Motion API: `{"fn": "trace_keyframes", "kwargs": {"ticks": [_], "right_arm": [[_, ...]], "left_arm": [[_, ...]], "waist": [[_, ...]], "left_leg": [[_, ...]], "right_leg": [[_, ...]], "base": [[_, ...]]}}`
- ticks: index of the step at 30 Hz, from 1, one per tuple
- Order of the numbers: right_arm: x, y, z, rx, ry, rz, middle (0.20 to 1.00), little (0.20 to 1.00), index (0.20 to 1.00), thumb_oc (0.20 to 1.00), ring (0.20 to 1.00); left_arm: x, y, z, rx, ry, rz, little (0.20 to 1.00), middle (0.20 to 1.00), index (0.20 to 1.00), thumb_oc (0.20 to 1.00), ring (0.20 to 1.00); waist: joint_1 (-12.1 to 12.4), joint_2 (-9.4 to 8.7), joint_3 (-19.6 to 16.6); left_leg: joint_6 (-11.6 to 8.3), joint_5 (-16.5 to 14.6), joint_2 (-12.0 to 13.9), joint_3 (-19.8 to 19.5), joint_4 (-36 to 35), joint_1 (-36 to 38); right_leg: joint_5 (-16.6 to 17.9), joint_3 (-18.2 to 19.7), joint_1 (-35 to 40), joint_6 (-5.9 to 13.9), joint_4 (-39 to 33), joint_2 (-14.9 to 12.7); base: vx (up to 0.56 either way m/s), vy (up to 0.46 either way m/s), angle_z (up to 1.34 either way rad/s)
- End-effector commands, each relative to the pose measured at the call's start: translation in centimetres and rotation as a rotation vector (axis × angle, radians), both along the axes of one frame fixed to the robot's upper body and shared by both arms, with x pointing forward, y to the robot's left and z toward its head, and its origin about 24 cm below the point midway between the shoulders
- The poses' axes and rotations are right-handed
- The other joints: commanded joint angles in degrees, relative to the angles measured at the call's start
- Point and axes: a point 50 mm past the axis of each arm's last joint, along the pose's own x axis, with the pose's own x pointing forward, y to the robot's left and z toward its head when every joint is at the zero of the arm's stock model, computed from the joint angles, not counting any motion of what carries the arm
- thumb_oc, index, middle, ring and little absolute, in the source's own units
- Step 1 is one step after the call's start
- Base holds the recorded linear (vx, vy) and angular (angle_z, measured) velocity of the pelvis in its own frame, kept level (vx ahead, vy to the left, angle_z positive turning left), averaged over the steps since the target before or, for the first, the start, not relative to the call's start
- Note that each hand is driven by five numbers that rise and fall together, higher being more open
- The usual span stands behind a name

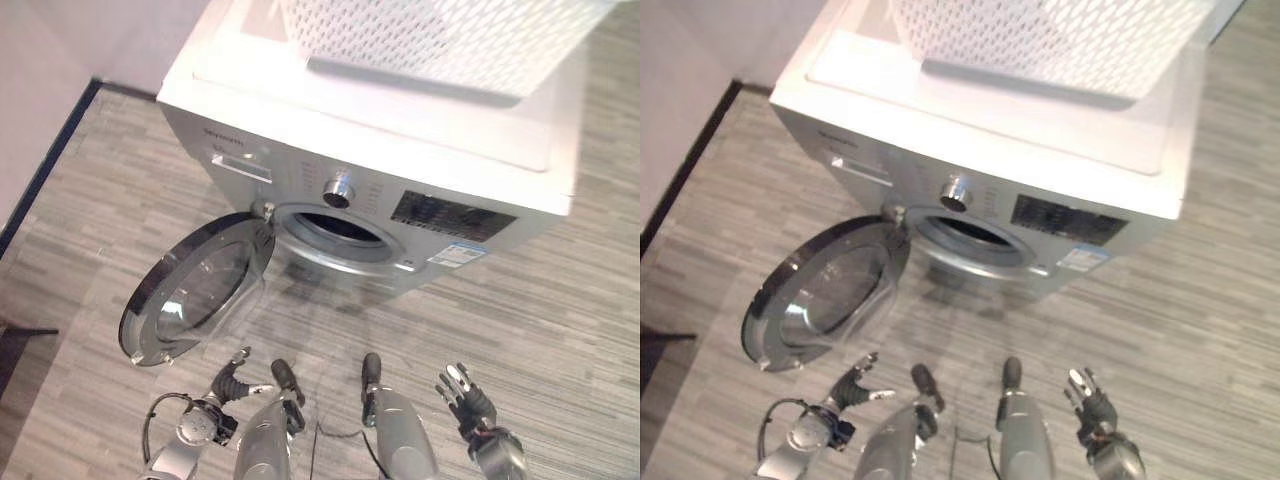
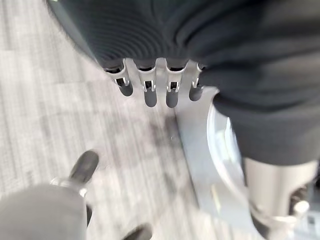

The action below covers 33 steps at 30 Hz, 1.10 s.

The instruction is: Grab the laundry basket,head to the washer,open it,put in the laundry and shut it.

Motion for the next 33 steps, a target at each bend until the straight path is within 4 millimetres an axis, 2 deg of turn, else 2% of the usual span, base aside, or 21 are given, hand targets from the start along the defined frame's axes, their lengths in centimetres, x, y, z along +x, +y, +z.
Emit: {"fn": "trace_keyframes", "kwargs": {"ticks": [1, 2, 3, 4, 5, 6, 7, 9, 10, 11, 13, 18, 20, 21, 23, 24, 26, 27, 28, 29, 33], "right_arm": [[2.4, -5.0, 6.9, -0.255, -0.268, -0.121, 1.000, 1.000, 1.000, 1.000, 1.000], [2.9, -5.7, 8.6, -0.292, -0.346, -0.165, 1.000, 1.000, 1.000, 1.000, 1.000], [2.9, -5.7, 8.7, -0.294, -0.345, -0.167, 1.000, 1.000, 1.000, 1.000, 1.000], [3.5, -6.3, 10.8, -0.351, -0.422, -0.186, 1.000, 1.000, 1.000, 1.000, 1.000], [4.5, -6.9, 14.9, -0.462, -0.575, -0.218, 1.000, 1.000, 1.000, 1.000, 1.000], [4.9, -7.0, 17.0, -0.518, -0.647, -0.232, 1.000, 1.000, 1.000, 1.000, 1.000], [5.0, -6.9, 17.0, -0.520, -0.647, -0.232, 1.000, 1.000, 1.000, 1.000, 1.000], [5.4, -7.0, 21.2, -0.607, -0.803, -0.282, 1.000, 1.000, 1.000, 1.000, 1.000], [5.3, -6.1, 24.9, -0.608, -1.002, -0.351, 1.000, 1.000, 1.000, 1.000, 1.000], [5.3, -6.1, 24.9, -0.609, -1.002, -0.352, 1.000, 1.000, 1.000, 1.000, 1.000], [4.4, -5.2, 29.7, -0.693, -1.224, -0.405, 1.000, 1.000, 1.000, 1.000, 1.000], [5.2, -4.8, 34.3, -0.768, -1.352, -0.367, 1.000, 1.000, 1.000, 1.000, 1.000], [6.8, -4.8, 36.4, -0.915, -1.291, -0.307, 1.000, 1.000, 1.000, 1.000, 1.000], [7.7, -5.1, 37.7, -0.982, -1.258, -0.283, 1.000, 1.000, 1.000, 1.000, 1.000], [8.9, -6.4, 38.9, -1.133, -1.116, -0.238, 1.000, 1.000, 1.000, 1.000, 1.000], [10.3, -7.8, 39.8, -1.408, -0.859, -0.135, 1.000, 1.000, 1.000, 1.000, 1.000], [10.6, -10.0, 40.2, -1.666, -0.526, -0.026, 1.000, 1.000, 1.000, 1.000, 1.000], [10.8, -9.8, 40.3, -1.667, -0.530, -0.023, 1.000, 1.000, 1.000, 1.000, 1.000], [10.3, -11.3, 41.4, -1.929, -0.228, 0.059, 1.000, 1.000, 1.000, 1.000, 1.000], [10.6, -12.0, 42.0, -2.022, -0.078, 0.094, 1.000, 1.000, 1.000, 1.000, 1.000], [12.4, -11.5, 41.6, -2.065, 0.029, 0.216, 1.000, 1.000, 1.000, 1.000, 1.000]], "left_arm": [[-2.3, 1.0, -1.5, 0.077, 0.096, 0.054, 1.000, 1.000, 1.000, 1.000, 1.000], [-3.5, 1.2, -2.2, 0.086, 0.147, 0.093, 1.000, 1.000, 1.000, 1.000, 1.000], [-3.5, 1.1, -2.3, 0.086, 0.146, 0.091, 1.000, 1.000, 1.000, 1.000, 1.000], [-4.9, 1.2, -3.0, 0.084, 0.205, 0.140, 1.000, 1.000, 1.000, 1.000, 1.000], [-7.4, 1.3, -4.1, 0.076, 0.308, 0.223, 1.000, 1.000, 1.000, 1.000, 1.000], [-8.4, 1.2, -4.5, 0.069, 0.345, 0.259, 1.000, 1.000, 1.000, 1.000, 1.000], [-8.3, 1.1, -4.5, 0.068, 0.344, 0.259, 1.000, 1.000, 1.000, 1.000, 1.000], [-9.3, 0.9, -4.9, 0.074, 0.393, 0.274, 1.000, 1.000, 1.000, 1.000, 1.000], [-9.3, 0.7, -5.0, 0.080, 0.401, 0.266, 1.000, 1.000, 1.000, 1.000, 1.000], [-9.2, 0.7, -4.9, 0.080, 0.400, 0.266, 1.000, 1.000, 1.000, 1.000, 1.000], [-8.5, 0.5, -4.8, 0.088, 0.390, 0.215, 1.000, 1.000, 1.000, 1.000, 1.000], [-6.9, 0.0, -4.6, 0.079, 0.354, 0.160, 1.000, 1.000, 1.000, 1.000, 1.000], [-6.4, -0.4, -4.6, 0.071, 0.347, 0.114, 1.000, 1.000, 1.000, 1.000, 1.000], [-6.1, -0.7, -4.6, 0.066, 0.343, 0.092, 1.000, 1.000, 1.000, 1.000, 1.000], [-5.8, -0.6, -4.5, 0.066, 0.340, 0.079, 1.000, 1.000, 1.000, 1.000, 1.000], [-5.5, -0.2, -4.3, 0.074, 0.336, 0.076, 1.000, 1.000, 1.000, 1.000, 1.000], [-5.3, 0.3, -4.2, 0.075, 0.337, 0.081, 1.000, 1.000, 1.000, 1.000, 1.000], [-5.3, 0.2, -4.2, 0.072, 0.336, 0.085, 1.000, 1.000, 1.000, 1.000, 1.000], [-5.3, 0.4, -4.1, 0.060, 0.344, 0.087, 1.000, 1.000, 1.000, 1.000, 1.000], [-6.0, 0.3, -4.4, 0.045, 0.386, 0.076, 1.000, 1.000, 1.000, 1.000, 1.000], [-6.6, -0.3, -4.8, 0.008, 0.430, 0.051, 1.000, 1.000, 1.000, 1.000, 1.000]], "waist": [[-1.20, 0.66, -2.31], [-1.24, 0.60, -3.69], [-1.22, 0.65, -3.56], [-1.14, 0.70, -4.90], [-1.10, 1.17, -7.20], [-1.00, 1.51, -7.81], [-0.94, 1.50, -7.75], [-0.82, 2.02, -8.81], [-0.99, 2.85, -8.69], [-1.01, 2.74, -8.58], [-0.67, 3.29, -9.12], [0.59, 1.72, -10.92], [0.84, 0.11, -11.50], [0.49, -1.10, -11.52], [0.15, -2.43, -11.54], [0.13, -3.74, -11.19], [-0.13, -5.96, -11.28], [-0.40, -6.08, -11.39], [0.04, -7.04, -11.91], [0.16, -7.03, -13.00], [1.17, -6.86, -14.29]], "left_leg": [[-2.24, -2.48, 1.69, -1.74, 3.56, -0.82], [-1.92, -3.18, 1.24, -1.88, 3.41, 0.52], [-1.89, -3.23, 1.17, -1.88, 3.34, 0.75], [-1.45, -4.01, 0.60, -1.78, 2.62, 2.60], [-0.23, -5.29, -1.21, -1.84, 0.15, 6.46], [1.01, -4.60, -2.11, -0.58, -1.52, 8.10], [1.07, -4.47, -2.23, -0.47, -1.82, 8.30], [2.66, -5.04, -4.36, -0.53, -4.65, 11.72], [3.86, -5.03, -4.90, -1.76, -6.08, 13.61], [3.92, -5.01, -5.06, -1.77, -6.18, 13.69], [4.52, -5.00, -5.23, -4.04, -7.68, 15.68], [3.09, -4.92, -4.94, -8.26, -7.94, 15.11], [1.83, -6.72, -4.72, -11.07, -7.40, 15.98], [1.22, -7.69, -4.89, -13.13, -6.86, 16.47], [0.58, -8.65, -4.77, -15.10, -6.54, 17.16], [0.19, -9.55, -4.81, -16.16, -5.93, 17.90], [-0.24, -10.57, -5.34, -17.59, -5.66, 18.76], [-0.21, -10.20, -5.62, -17.59, -5.82, 18.58], [-0.71, -9.94, -4.87, -18.99, -6.32, 19.35], [-1.28, -9.24, -3.43, -20.40, -7.43, 20.15], [-2.58, -7.63, -0.75, -21.59, -9.57, 20.69]], "right_leg": [[-5.87, 1.27, 2.93, 2.20, 1.96, -0.62], [-5.74, 1.25, 4.28, 2.39, 1.70, -0.95], [-5.73, 1.22, 4.52, 2.46, 1.61, -1.00], [-5.53, 1.10, 6.12, 2.85, 1.38, -1.34], [-4.94, 0.96, 7.32, 3.73, 3.34, -2.22], [-2.85, 0.40, 7.12, 4.09, 5.04, -2.88], [-2.82, 0.51, 7.12, 4.16, 5.08, -2.95], [1.80, 1.28, 6.38, 5.98, 12.09, -4.44], [4.18, 2.46, 4.82, 6.32, 19.92, -4.76], [4.03, 2.54, 4.70, 6.39, 20.27, -4.93], [4.01, 2.71, 2.13, 6.62, 27.52, -5.36], [4.64, 3.01, 0.49, 6.38, 17.91, -7.18], [5.45, 5.73, 0.65, 7.43, 3.85, -7.20], [7.63, 9.14, 0.93, 8.48, -3.43, -6.52], [9.67, 12.77, -0.37, 9.51, -7.50, -6.35], [11.62, 13.65, -0.97, 9.98, -9.28, -6.61], [12.43, 14.94, 1.08, 10.10, -9.55, -6.95], [12.63, 15.05, 0.84, 10.12, -9.60, -7.20], [11.95, 15.37, 1.35, 10.25, -7.65, -6.38], [10.73, 14.12, 1.84, 9.75, -6.48, -5.21], [7.41, 10.95, 3.97, 8.52, -7.27, -3.64]], "base": [[0.22, 0.137, -0.06], [0.16, 0.097, -0.01], [0.17, 0.099, -0.01], [0.26, 0.193, 0.05], [0.27, 0.259, 0.02], [0.19, 0.207, 0.02], [0.08, 0.154, -0.03], [0.15, 0.249, -0.01], [0.12, 0.235, 0.14], [0.10, 0.186, 0.37], [0.13, 0.109, 0.63], [0.09, -0.081, 0.59], [0.22, -0.261, 0.48], [0.22, -0.197, 0.56], [0.21, -0.153, 0.78], [0.18, -0.112, 1.12], [0.11, -0.071, 1.19], [0.12, -0.120, 1.17], [0.21, -0.190, 1.16], [0.26, -0.240, 0.52], [0.12, -0.158, 0.18]]}}
